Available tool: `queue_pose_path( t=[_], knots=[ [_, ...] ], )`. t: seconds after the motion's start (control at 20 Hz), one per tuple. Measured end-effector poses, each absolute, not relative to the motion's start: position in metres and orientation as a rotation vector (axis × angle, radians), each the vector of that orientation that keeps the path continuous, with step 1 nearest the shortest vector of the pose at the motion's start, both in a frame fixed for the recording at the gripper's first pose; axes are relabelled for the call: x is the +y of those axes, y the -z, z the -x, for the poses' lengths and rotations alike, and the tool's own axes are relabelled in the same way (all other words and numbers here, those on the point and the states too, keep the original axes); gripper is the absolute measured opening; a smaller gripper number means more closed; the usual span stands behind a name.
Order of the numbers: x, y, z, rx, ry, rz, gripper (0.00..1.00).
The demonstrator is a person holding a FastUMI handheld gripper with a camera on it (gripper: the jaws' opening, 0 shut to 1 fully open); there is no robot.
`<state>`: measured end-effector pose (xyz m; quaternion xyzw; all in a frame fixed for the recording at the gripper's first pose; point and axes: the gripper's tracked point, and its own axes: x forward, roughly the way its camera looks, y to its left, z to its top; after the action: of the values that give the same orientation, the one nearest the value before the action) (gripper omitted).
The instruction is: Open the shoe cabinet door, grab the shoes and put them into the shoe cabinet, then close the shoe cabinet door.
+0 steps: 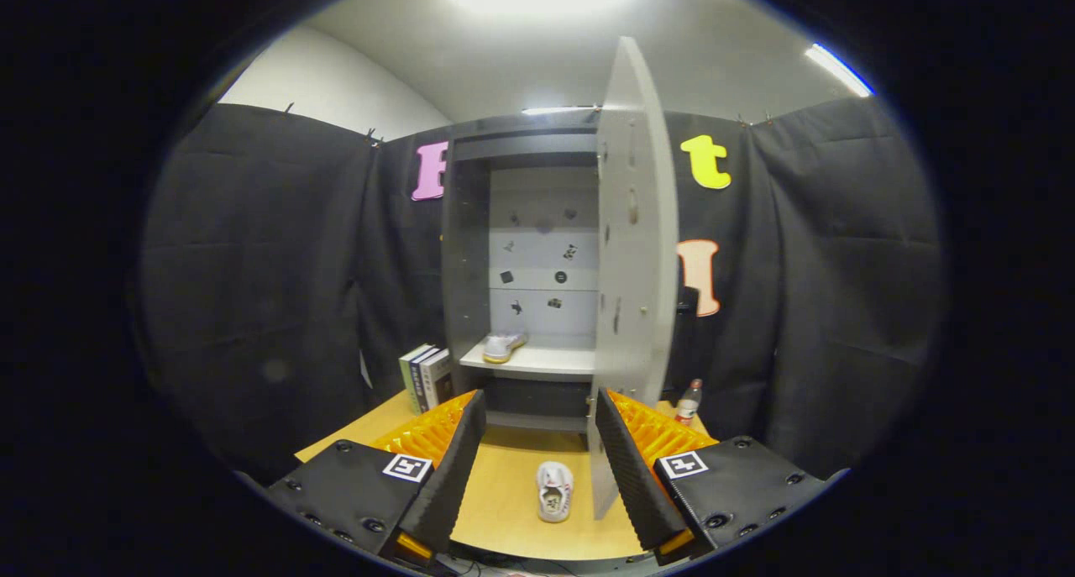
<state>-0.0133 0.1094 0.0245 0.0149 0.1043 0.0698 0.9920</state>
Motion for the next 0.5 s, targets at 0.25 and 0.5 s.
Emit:
queue_pose_path(
  t=[0.25, 0.5],
  knots=[
    [0.168, 0.020, -0.014, 0.311, -0.255, -0.065, 0.83],
    [0.194, 0.072, -0.046, 0.403, -0.278, -0.150, 0.83]
  ],
)
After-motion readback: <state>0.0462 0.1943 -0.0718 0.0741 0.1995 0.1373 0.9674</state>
